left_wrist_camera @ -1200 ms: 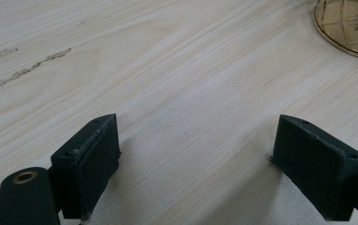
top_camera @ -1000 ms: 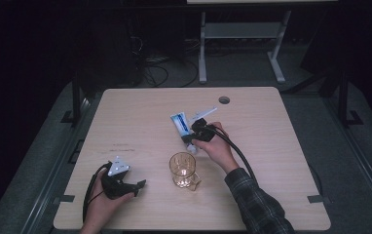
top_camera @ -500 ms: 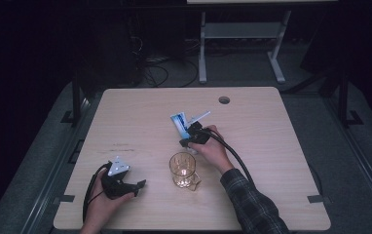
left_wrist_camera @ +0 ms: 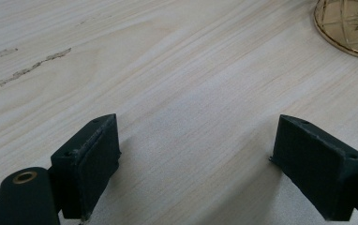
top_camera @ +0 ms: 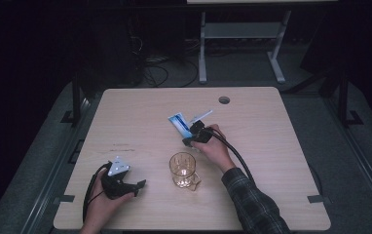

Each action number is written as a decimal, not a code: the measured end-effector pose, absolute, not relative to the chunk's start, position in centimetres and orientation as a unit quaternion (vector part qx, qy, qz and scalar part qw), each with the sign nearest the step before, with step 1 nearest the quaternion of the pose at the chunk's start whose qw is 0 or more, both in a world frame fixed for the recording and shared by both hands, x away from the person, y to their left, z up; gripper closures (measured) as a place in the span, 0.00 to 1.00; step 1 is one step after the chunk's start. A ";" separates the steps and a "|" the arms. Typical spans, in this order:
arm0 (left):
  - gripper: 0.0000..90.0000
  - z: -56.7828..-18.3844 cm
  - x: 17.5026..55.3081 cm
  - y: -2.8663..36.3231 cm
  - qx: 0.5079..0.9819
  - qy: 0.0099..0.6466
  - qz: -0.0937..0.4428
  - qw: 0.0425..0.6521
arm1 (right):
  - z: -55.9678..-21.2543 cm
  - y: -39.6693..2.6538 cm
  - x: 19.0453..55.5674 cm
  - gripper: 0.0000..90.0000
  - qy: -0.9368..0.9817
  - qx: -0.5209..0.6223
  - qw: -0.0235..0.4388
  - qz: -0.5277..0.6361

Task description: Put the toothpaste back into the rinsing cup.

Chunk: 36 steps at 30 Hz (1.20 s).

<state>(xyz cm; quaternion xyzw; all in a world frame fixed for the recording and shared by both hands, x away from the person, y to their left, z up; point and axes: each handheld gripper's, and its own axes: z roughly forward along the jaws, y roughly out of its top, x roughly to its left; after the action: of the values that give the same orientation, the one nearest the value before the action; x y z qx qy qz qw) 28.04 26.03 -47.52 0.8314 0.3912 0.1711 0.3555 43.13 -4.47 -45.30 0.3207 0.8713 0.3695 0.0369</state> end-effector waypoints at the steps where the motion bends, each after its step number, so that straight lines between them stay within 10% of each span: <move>1: 0.15 -47.5 28.0 26.0 0.831 0.391 0.171 0.356 | -45.3 -4.5 43.2 1.00 0.871 0.323 0.037 0.368; 17: 0.15 -47.5 28.0 26.0 0.832 0.391 0.171 0.355 | -44.7 -5.7 43.6 0.97 0.866 0.333 0.045 0.371; 36: 0.15 -47.5 28.0 26.0 0.831 0.391 0.171 0.356 | -42.1 -5.8 44.3 0.68 0.863 0.329 0.070 0.377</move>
<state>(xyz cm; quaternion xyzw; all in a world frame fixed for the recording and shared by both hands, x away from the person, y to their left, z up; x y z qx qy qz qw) 28.04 26.03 -47.53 0.8313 0.3909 0.1714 0.3562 44.35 -5.80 -42.12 0.3285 0.8631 0.3771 0.0705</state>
